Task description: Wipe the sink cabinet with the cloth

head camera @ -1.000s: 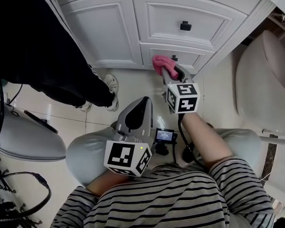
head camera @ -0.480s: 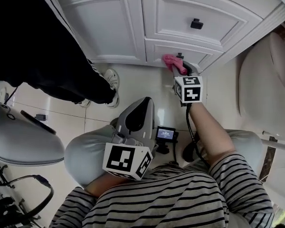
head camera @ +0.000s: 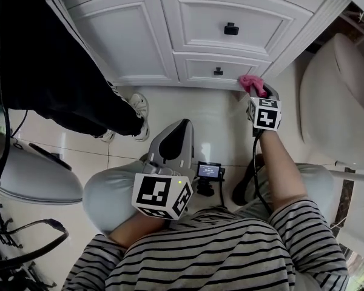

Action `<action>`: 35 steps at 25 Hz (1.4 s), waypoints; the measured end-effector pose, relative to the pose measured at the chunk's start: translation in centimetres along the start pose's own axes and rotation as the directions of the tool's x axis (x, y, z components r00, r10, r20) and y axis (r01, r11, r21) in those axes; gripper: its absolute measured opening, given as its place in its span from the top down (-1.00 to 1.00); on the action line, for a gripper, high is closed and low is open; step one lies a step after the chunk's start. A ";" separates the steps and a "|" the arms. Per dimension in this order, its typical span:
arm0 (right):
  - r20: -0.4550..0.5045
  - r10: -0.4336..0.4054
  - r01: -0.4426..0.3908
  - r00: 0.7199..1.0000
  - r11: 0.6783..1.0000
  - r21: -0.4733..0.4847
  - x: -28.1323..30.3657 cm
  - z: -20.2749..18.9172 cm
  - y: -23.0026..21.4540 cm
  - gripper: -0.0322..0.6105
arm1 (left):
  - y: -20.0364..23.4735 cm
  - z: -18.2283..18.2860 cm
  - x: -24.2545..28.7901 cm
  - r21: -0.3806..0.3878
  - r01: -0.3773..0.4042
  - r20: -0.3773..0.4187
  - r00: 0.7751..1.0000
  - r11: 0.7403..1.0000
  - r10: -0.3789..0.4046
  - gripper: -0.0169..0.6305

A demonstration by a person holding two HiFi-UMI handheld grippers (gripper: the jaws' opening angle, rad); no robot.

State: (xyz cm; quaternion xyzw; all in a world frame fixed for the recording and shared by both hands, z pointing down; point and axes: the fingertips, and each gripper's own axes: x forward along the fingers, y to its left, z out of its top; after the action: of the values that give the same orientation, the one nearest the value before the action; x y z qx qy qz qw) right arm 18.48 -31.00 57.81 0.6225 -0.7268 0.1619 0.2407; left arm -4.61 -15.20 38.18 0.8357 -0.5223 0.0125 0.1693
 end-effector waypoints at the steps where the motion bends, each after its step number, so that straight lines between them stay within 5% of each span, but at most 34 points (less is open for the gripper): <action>1: -0.005 -0.040 0.041 0.999 0.999 0.017 -0.7 0.1 -1.3 0.62 | -0.1 0.1 0.0 0.006 0.002 0.006 1.000 1.000 -0.002 0.97; 5: 0.034 -0.139 0.136 0.990 0.987 0.082 -5.2 3.1 -5.6 0.62 | -0.6 0.4 -0.3 0.045 0.002 0.018 1.000 0.999 -0.003 0.97; 8: 0.170 -0.086 0.065 0.982 0.990 0.126 -10.9 8.0 -4.9 0.62 | -0.7 0.5 -0.9 0.065 -0.015 0.028 1.000 0.998 0.013 0.97; 12: 0.350 0.014 -0.063 0.936 0.990 0.130 -19.7 12.1 -1.6 0.61 | -1.0 1.1 -2.0 0.113 -0.039 0.067 0.997 0.993 0.031 0.97; 18: 0.453 0.079 -0.147 0.888 0.982 0.116 -26.2 8.8 2.6 0.61 | -0.4 0.6 -3.6 0.172 -0.082 0.075 0.995 0.982 0.070 0.97; 23: 0.425 0.064 -0.122 0.903 0.986 0.110 -25.5 5.8 3.6 0.62 | -0.5 0.3 -4.3 0.207 -0.099 0.087 0.993 0.973 0.082 0.97; 35: 0.438 0.055 -0.097 0.897 0.992 0.075 -25.4 5.4 3.8 0.62 | -1.7 0.1 -4.3 0.261 -0.067 0.092 0.995 0.963 0.044 0.97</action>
State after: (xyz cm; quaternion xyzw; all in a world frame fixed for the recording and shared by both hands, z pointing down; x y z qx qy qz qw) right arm 16.73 -12.25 39.53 0.6248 -0.7774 0.0623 0.0360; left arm -5.14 -10.84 36.74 0.8355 -0.5461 0.0509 0.0335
